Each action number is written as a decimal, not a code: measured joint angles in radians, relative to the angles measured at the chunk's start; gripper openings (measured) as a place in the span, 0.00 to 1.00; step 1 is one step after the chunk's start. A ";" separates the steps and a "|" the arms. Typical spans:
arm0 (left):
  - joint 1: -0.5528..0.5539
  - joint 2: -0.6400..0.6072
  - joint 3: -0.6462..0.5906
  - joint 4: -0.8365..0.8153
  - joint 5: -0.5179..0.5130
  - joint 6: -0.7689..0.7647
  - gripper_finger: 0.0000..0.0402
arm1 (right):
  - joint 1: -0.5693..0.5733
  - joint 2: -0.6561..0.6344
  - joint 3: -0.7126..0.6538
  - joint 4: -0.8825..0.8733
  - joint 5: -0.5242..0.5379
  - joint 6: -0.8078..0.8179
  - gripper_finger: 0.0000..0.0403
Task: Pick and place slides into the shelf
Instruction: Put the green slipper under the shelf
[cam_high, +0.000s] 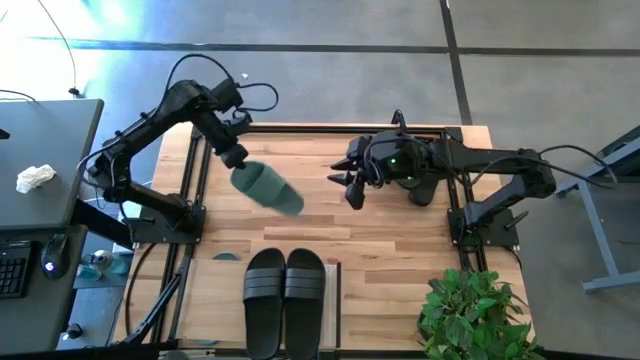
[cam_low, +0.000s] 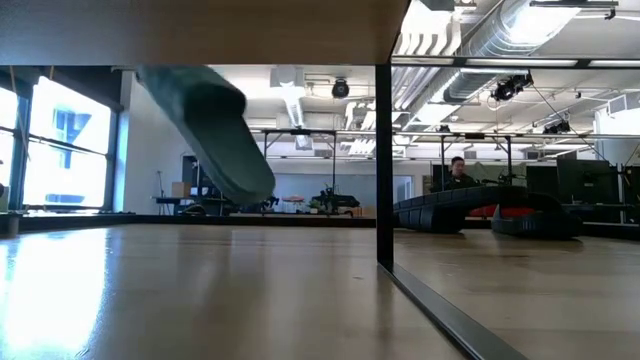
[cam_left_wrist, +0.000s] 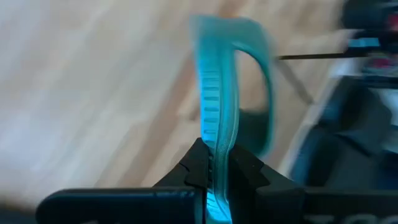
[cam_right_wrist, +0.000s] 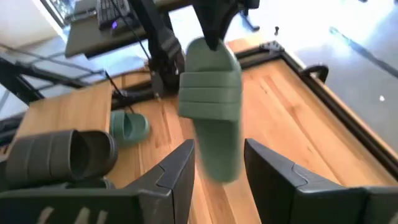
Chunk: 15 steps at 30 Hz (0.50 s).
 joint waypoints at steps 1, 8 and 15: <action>-0.001 0.015 0.005 0.000 0.039 0.025 0.04 | 0.000 0.003 0.000 -0.010 -0.005 0.004 0.32; -0.108 0.131 -0.002 -0.009 0.045 0.069 0.04 | 0.002 0.030 0.000 -0.018 -0.024 0.043 0.32; -0.224 0.237 -0.003 -0.010 0.025 0.072 0.04 | 0.004 0.030 0.000 -0.014 0.030 0.086 0.32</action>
